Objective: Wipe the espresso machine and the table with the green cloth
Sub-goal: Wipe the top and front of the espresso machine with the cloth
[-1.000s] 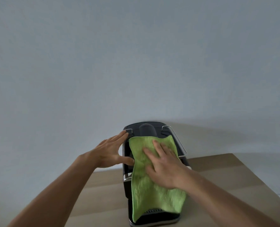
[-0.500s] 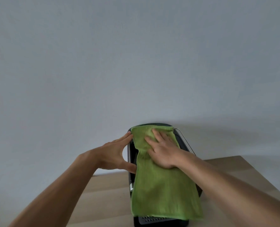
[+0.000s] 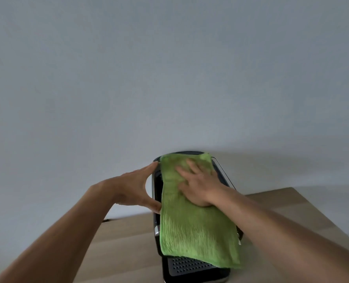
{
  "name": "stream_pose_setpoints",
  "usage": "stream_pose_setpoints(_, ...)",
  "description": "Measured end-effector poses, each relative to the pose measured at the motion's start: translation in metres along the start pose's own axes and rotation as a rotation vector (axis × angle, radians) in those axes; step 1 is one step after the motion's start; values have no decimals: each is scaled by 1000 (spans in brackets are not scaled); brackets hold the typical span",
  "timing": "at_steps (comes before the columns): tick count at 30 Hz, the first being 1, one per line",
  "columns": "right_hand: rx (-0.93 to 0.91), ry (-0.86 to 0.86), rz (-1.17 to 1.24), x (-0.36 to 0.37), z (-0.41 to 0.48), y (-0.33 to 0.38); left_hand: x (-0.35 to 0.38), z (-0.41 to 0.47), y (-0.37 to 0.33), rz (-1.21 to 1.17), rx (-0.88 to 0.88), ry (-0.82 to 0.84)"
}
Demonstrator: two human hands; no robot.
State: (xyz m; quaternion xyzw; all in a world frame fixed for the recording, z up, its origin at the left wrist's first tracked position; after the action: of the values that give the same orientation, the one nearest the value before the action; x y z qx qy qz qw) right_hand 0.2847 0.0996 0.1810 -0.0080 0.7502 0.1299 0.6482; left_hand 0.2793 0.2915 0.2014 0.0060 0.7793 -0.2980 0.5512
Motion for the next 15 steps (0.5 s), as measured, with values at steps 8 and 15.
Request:
stream_pose_setpoints(8,298,-10,100,-2,-3,-6,4,-2,0,-95,20,14)
stream_pose_setpoints(15,-211,6,-109,-5,-2,32,2,-1,5,-121,-21,55)
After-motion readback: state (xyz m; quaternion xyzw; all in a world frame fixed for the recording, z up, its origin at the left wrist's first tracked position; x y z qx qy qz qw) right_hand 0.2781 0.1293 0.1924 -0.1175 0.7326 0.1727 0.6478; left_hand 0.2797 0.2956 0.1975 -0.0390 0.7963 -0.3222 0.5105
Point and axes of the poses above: each hand's wrist, its own z-axis towards the middle knuckle, its own x-axis out of the palm, y = z × x, the point moved 3 cm from there along z, towards the middle knuckle, and after that the axes turned 6 degrees about x, right-handed, at the moved point
